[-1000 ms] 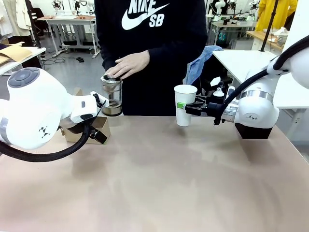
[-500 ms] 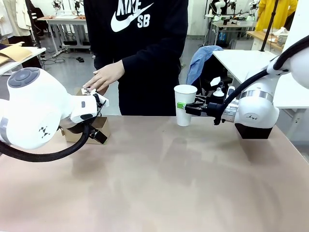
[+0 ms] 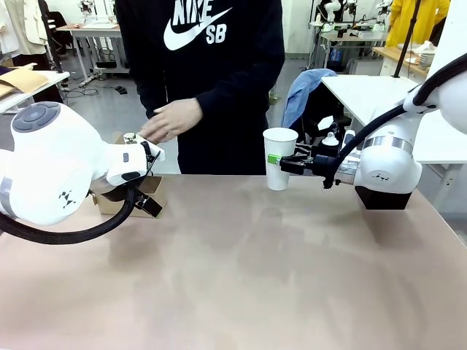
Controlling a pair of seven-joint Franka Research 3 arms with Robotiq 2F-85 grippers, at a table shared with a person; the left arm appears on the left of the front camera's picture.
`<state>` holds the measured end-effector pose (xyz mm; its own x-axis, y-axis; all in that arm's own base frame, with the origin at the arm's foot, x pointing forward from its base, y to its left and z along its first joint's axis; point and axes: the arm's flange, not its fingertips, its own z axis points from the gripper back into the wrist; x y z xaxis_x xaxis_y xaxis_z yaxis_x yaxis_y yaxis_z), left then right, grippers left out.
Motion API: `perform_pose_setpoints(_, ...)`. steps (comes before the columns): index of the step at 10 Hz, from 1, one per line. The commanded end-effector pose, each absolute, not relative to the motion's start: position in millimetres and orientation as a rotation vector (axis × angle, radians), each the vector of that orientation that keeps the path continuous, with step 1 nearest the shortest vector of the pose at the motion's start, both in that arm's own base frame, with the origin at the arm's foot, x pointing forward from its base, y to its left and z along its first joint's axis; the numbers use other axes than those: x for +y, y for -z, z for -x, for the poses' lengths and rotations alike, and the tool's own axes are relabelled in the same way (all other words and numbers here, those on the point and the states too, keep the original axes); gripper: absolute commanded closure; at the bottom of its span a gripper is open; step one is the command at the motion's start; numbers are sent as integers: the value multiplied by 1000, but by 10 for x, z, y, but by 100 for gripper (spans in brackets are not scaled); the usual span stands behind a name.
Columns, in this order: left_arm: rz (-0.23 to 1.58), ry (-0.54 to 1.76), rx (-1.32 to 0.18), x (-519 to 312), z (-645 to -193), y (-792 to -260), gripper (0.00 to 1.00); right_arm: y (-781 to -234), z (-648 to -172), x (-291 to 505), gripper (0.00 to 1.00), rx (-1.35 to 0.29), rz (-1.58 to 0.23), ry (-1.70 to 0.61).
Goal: Pour a drink into a cup and package it in a carrier.
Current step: When a person places the Paper Cup Lid on the 600 ml Paper Cup , lift the 600 ml Paper Cup.
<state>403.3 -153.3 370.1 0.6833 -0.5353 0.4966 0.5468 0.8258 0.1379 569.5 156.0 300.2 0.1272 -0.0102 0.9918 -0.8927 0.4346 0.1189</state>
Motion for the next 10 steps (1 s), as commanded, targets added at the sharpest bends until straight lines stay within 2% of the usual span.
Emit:
perform_pose_setpoints(1, 25, 604, -550, -1523, -4035, -3703, 0, -3031, -5698, 1590, 19, -1293, -920, -790)
perform_pose_setpoints(10, 25, 604, -550, -1523, -4035, -3703, 0, -3031, -5698, 1590, 19, -1293, -920, -790)
